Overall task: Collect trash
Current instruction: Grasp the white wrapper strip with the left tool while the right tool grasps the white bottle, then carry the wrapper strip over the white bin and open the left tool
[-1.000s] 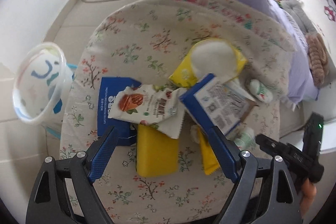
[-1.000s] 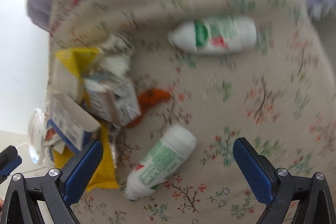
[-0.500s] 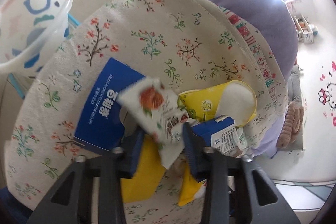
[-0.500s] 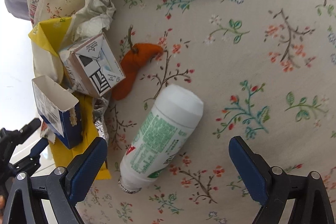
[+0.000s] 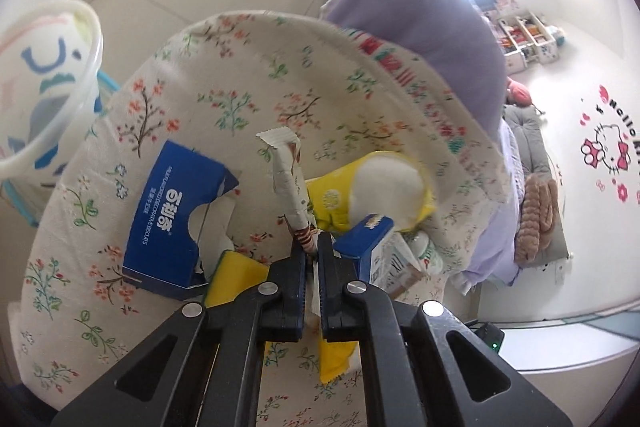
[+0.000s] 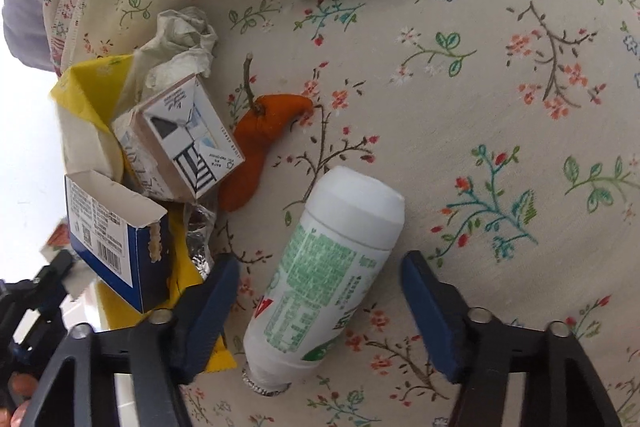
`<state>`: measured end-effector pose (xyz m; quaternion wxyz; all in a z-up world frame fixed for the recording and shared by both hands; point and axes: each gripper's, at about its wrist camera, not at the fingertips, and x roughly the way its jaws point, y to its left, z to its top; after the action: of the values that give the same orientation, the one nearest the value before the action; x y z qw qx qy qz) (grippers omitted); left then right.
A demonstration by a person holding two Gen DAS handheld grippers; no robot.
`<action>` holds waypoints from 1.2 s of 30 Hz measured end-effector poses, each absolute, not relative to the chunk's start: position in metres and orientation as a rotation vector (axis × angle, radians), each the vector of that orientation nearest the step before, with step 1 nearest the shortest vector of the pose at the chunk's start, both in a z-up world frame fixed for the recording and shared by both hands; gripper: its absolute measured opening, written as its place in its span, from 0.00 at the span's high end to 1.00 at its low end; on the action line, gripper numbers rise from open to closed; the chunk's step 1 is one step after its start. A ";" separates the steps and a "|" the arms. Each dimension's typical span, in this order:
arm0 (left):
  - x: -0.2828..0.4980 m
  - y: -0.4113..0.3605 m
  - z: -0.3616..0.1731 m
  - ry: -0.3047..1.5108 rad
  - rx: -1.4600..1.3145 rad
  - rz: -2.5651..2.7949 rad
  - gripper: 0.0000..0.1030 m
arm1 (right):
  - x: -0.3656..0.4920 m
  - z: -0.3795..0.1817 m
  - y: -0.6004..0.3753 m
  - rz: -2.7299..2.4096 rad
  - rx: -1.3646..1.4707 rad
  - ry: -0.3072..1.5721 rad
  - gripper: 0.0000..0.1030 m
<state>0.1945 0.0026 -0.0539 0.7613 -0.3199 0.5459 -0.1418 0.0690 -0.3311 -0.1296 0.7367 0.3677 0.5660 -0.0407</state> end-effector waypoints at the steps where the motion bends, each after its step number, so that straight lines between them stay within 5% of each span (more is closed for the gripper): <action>1: 0.191 0.005 -0.050 1.179 -0.688 -0.313 0.95 | 0.068 -0.130 -0.329 -0.089 0.801 1.244 0.38; 3: 0.186 0.009 -0.043 1.161 -0.663 -0.319 0.95 | 0.068 -0.132 -0.322 -0.087 0.773 1.243 0.52; 6: 0.180 0.015 -0.035 1.147 -0.639 -0.326 0.95 | 0.066 -0.135 -0.310 -0.061 0.760 1.238 0.58; 20: 0.180 0.095 -0.013 1.137 -0.607 -0.237 0.95 | 0.068 -0.069 -0.329 -0.098 0.671 0.937 0.59; 36: 0.233 0.210 -0.062 1.260 -0.444 0.050 0.95 | 0.110 0.012 -0.208 0.146 0.419 0.678 0.59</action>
<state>0.2328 0.2103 -0.0615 0.7849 -0.2057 0.5840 0.0231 0.1103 -0.2076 0.0119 0.9190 0.2039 0.3300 0.0710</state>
